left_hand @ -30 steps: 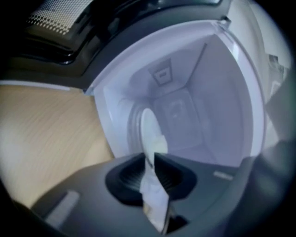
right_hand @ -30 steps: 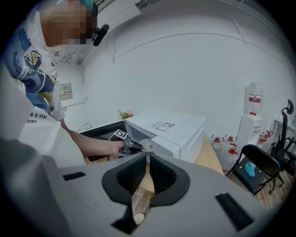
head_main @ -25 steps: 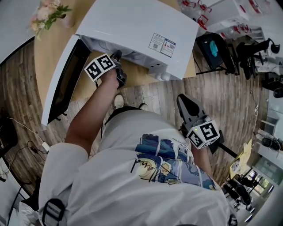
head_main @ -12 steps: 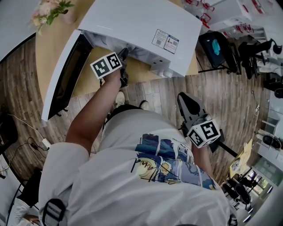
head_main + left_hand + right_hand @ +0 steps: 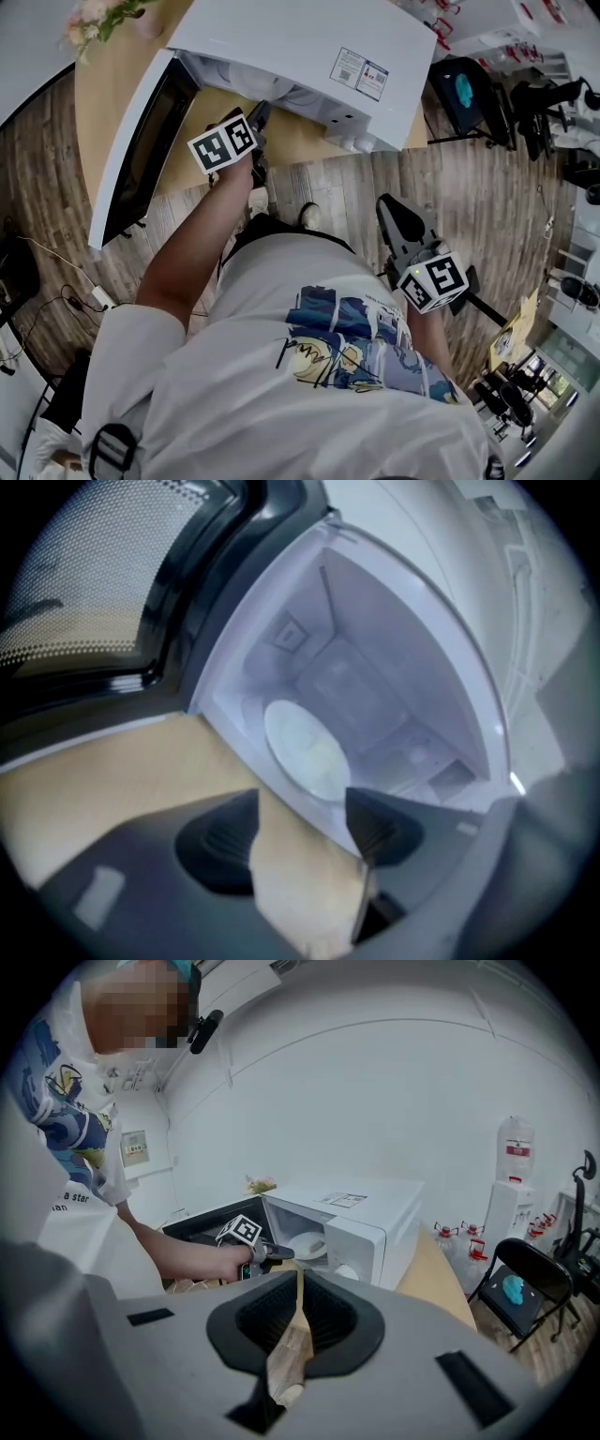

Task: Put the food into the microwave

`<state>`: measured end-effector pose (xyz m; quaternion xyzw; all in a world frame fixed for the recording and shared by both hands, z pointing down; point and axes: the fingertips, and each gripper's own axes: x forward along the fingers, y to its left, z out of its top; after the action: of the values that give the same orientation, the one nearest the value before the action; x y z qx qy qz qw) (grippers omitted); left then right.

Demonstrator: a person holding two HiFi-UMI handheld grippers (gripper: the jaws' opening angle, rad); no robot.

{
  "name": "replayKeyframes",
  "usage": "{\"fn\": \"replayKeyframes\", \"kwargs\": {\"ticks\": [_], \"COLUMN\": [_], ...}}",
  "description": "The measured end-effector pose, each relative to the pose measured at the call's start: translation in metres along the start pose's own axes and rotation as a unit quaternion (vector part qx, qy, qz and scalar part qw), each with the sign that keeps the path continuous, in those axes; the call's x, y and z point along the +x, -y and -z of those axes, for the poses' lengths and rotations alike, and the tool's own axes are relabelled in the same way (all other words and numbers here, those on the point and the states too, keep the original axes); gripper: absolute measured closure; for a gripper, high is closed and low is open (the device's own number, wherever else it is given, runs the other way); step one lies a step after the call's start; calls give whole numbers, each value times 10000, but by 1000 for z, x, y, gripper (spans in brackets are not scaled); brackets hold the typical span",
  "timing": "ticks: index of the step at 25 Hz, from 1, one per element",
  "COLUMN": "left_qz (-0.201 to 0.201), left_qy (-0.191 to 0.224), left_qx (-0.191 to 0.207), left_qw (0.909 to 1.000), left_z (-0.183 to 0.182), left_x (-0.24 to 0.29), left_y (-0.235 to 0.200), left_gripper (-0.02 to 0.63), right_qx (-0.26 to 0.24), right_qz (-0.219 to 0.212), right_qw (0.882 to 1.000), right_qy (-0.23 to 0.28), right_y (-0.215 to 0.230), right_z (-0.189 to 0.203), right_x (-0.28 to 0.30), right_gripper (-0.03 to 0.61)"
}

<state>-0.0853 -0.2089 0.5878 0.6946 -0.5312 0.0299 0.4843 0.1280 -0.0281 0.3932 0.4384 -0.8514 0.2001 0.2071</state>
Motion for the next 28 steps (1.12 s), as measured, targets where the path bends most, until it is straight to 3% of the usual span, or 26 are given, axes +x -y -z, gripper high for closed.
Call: {"fn": "replayKeyframes", "kwargs": {"ticks": [5, 17, 28], "left_qz": [133, 441, 1189], "left_qy": [81, 353, 567], "left_qx": [79, 753, 1398], "left_qw": [9998, 9956, 9814], "left_z": [10, 66, 154], "left_x": [-20, -116, -203], "left_y": [-2, 59, 146], "left_gripper": [345, 593, 606], "right_qx": [-40, -382, -536], "right_qz": [-82, -662, -1286], "right_qw": [10000, 9963, 9890], "right_qy": [41, 404, 488], "right_y": [-7, -9, -19], "right_z": [10, 29, 84], "right_x": [-6, -66, -127], "right_gripper": [560, 568, 571]}}
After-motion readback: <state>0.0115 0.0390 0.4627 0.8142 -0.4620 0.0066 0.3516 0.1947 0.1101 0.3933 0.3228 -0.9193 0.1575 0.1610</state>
